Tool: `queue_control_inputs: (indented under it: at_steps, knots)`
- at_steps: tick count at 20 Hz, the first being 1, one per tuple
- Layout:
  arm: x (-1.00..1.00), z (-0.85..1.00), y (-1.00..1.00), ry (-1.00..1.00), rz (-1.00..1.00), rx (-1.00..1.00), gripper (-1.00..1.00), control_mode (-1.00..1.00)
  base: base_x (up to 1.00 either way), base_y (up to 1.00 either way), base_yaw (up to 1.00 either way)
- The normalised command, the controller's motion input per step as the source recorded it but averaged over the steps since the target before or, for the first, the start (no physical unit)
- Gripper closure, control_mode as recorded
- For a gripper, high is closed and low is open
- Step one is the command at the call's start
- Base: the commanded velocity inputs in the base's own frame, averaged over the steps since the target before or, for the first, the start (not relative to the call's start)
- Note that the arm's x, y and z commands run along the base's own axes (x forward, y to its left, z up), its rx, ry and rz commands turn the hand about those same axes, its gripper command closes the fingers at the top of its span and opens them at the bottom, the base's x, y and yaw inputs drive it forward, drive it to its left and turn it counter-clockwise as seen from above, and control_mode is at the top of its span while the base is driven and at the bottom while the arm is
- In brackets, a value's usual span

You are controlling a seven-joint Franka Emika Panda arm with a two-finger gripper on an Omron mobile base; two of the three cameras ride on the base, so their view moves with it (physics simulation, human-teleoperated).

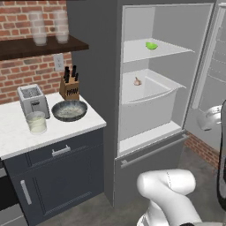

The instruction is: Grab a lemon wedge from the fridge and one ice cube from the ice bowl, and put them in the glass of lemonade.

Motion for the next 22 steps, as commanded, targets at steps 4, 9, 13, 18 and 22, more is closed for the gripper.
queue_control_inputs:
  at_steps: [4,9,13,18,22]
  knots:
    - [0.45,0.0,0.55,0.03,-0.15,0.0,-1.0,-1.0,0.0,0.0,0.0]
    - [0.14,-0.11,0.04,-0.01,-0.08,0.0,-1.0,-1.0,0.0,0.0,0.0]
    - [0.27,-0.05,-0.05,0.0,-0.01,0.0,-1.0,-1.0,0.0,0.0,0.0]
    - [0.2,-0.06,-0.01,0.0,0.0,0.0,-1.0,-1.0,0.0,0.0,0.0]
    - [0.06,0.0,0.0,0.0,0.0,0.0,-1.0,-1.0,0.0,0.0,0.0]
